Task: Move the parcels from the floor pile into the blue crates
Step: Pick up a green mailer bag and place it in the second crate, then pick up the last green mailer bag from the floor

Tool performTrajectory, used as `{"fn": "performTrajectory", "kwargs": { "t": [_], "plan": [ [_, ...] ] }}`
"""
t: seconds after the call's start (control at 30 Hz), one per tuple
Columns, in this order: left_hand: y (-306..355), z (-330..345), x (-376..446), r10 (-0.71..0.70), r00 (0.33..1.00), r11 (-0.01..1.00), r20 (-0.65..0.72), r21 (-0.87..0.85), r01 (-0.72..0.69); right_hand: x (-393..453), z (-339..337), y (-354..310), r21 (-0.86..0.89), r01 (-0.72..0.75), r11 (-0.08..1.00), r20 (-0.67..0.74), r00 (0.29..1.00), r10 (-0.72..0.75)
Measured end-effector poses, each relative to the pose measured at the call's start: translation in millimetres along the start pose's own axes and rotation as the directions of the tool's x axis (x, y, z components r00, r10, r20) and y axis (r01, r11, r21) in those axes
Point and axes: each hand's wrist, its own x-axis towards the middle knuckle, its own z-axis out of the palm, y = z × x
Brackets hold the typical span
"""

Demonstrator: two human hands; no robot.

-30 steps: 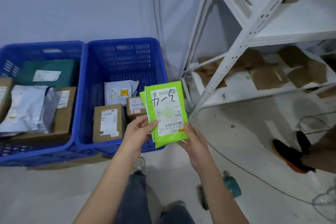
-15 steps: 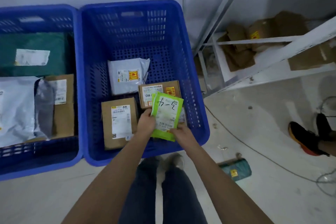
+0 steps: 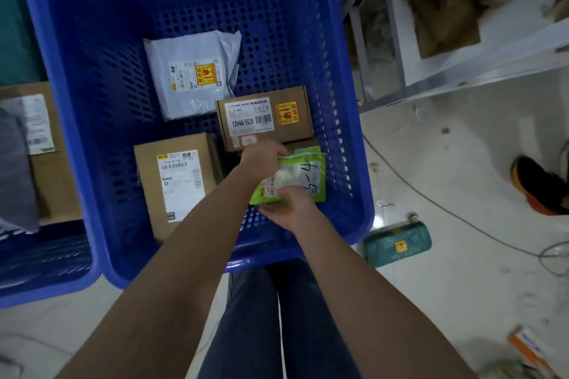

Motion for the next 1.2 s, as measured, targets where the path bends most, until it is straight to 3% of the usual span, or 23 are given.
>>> {"fn": "performTrajectory", "kwargs": {
  "t": [0.17, 0.27, 0.37, 0.47, 0.57, 0.63, 0.7, 0.77, 0.83, 0.93, 1.0, 1.1, 1.2],
  "plan": [
    [4, 31, 7, -0.034, 0.998, 0.988, 0.058, 0.152, 0.025, 7, -6, -1, 0.049, 0.031, 0.998, 0.001, 1.0, -0.031],
    [1, 43, 9, -0.084, 0.989, 0.973, 0.125, 0.226, 0.054, 10, -5, -13, -0.017, 0.018, 1.0, -0.105, 0.994, -0.02],
    [-5, 52, 8, -0.078, 0.994, 0.987, 0.075, 0.145, 0.066, 8, -4, -16, -0.111, 0.054, 0.992, -0.114, 0.991, -0.066],
    [-6, 48, -1, -0.037, 0.983, 0.999, -0.179, -0.021, 0.034, -7, -1, -6, -0.156, 0.189, 0.97, -0.047, 0.979, -0.198],
    [4, 25, -22, -0.081, 0.834, 0.92, -0.546, -0.363, -0.148, -56, -9, -5, -0.019, 0.243, 0.97, 0.129, 0.963, -0.239],
    [14, -1, -42, -0.114, 0.737, 0.837, -0.666, -0.464, -0.29, -99, -28, -5, 0.105, 0.327, 0.939, 0.313, 0.886, -0.344],
    [28, -28, -64, -0.12, 0.681, 0.78, -0.722, -0.493, -0.385, -143, -56, -4, 0.214, 0.414, 0.885, 0.455, 0.759, -0.466],
    [54, -49, -86, -0.119, 0.638, 0.731, -0.761, -0.502, -0.462, -175, -90, -6, 0.32, 0.51, 0.799, 0.424, 0.677, -0.602],
    [93, -56, -103, -0.062, 0.631, 0.675, -0.774, -0.498, -0.545, -189, -126, -10, 0.425, 0.569, 0.704, 0.268, 0.663, -0.699],
    [161, -38, -121, 0.129, 0.692, 0.619, -0.71, -0.488, -0.616, -181, -192, -16, 0.57, 0.578, 0.584, -0.02, 0.721, -0.693],
    [205, -8, -125, 0.286, 0.726, 0.625, -0.625, -0.453, -0.636, -166, -237, -17, 0.667, 0.54, 0.514, -0.129, 0.763, -0.634],
    [258, 61, -118, 0.475, 0.809, 0.731, -0.347, -0.356, -0.582, -137, -304, -10, 0.766, 0.48, 0.428, -0.229, 0.825, -0.517],
    [287, 140, -99, 0.519, 0.854, 0.828, -0.033, -0.229, -0.512, -105, -367, 6, 0.808, 0.444, 0.388, -0.295, 0.874, -0.385]
  ]
}}
